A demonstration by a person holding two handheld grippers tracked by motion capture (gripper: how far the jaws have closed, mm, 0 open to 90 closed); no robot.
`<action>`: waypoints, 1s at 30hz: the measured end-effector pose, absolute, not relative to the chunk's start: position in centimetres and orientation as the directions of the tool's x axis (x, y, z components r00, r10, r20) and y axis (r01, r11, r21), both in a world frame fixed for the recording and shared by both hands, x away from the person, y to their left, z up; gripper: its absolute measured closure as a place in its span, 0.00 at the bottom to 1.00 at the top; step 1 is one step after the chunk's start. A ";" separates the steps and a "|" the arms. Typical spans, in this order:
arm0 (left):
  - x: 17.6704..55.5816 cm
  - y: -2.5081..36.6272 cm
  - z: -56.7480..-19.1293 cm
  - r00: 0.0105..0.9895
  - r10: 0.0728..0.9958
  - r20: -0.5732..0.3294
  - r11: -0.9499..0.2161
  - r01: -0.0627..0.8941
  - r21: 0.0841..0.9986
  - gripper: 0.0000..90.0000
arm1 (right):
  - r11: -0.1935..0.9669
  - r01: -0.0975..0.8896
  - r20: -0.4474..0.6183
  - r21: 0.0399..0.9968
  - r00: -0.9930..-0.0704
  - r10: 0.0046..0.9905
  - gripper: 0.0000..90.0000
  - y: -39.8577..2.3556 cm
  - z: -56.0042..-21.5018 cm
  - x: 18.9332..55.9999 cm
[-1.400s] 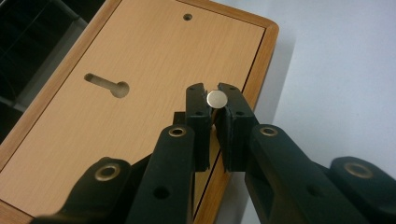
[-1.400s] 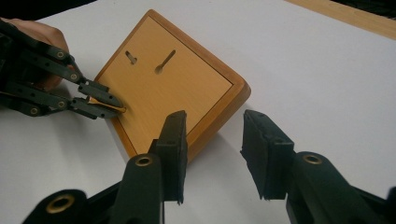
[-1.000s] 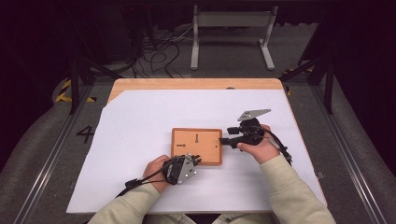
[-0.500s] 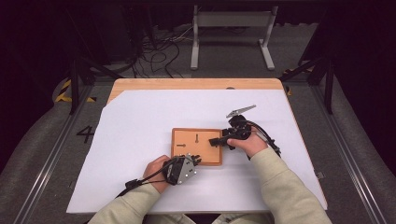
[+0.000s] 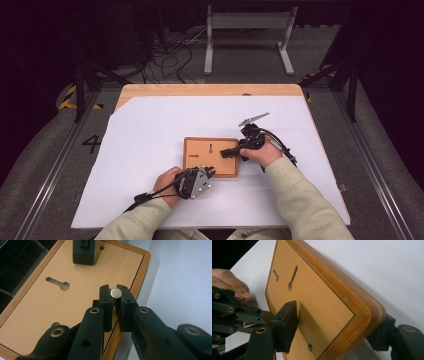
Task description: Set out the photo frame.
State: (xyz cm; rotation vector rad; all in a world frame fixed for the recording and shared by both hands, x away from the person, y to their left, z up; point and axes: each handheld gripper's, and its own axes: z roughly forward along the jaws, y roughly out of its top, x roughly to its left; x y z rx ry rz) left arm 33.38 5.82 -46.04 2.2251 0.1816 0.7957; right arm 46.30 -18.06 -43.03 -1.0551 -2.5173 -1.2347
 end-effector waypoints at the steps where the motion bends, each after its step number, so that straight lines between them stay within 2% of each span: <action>1: 33.4 5.8 -46.0 0.796 0.358 0.488 -0.707 -0.111 0.699 0.92 | 0.418 0.648 0.410 0.637 -0.744 0.527 0.39 -18.1 -42.9 46.3; 4: 33.4 5.8 -46.0 0.810 0.356 0.467 -0.716 -0.085 0.693 0.89 | 0.426 0.641 0.407 0.639 -0.751 0.521 0.42 -18.2 -42.7 46.2; 6: 33.3 5.8 -46.1 0.817 0.345 0.461 -0.716 -0.089 0.693 0.79 | 0.427 0.637 0.405 0.641 -0.754 0.517 0.43 -18.2 -42.6 46.1; 7: 33.1 5.8 -46.1 0.828 0.325 0.457 -0.722 -0.094 0.685 0.79 | 0.430 0.633 0.401 0.643 -0.757 0.516 0.43 -18.2 -42.5 46.0; 8: 33.0 5.7 -46.0 0.830 0.317 0.458 -0.721 -0.103 0.685 0.72 | 0.437 0.625 0.391 0.647 -0.764 0.513 0.44 -18.2 -42.3 45.9; 9: 32.9 5.8 -45.8 0.837 0.310 0.451 -0.716 -0.107 0.690 0.70 | 0.442 0.619 0.384 0.649 -0.768 0.512 0.45 -18.2 -42.2 45.8; 14: 32.8 7.1 -44.2 0.879 0.317 0.357 -0.649 -0.074 0.757 0.52 | 0.464 0.586 0.352 0.664 -0.793 0.498 0.47 -18.3 -41.6 45.3; 19: 33.7 9.7 -42.1 0.904 0.380 0.196 -0.516 0.032 0.856 0.47 | 0.488 0.558 0.313 0.671 -0.810 0.495 0.49 -18.2 -41.1 44.7; 30: 35.4 15.2 -40.2 0.868 0.491 0.069 -0.349 0.123 0.929 0.40 | 0.535 0.492 0.220 0.687 -0.842 0.492 0.50 -17.8 -40.2 43.2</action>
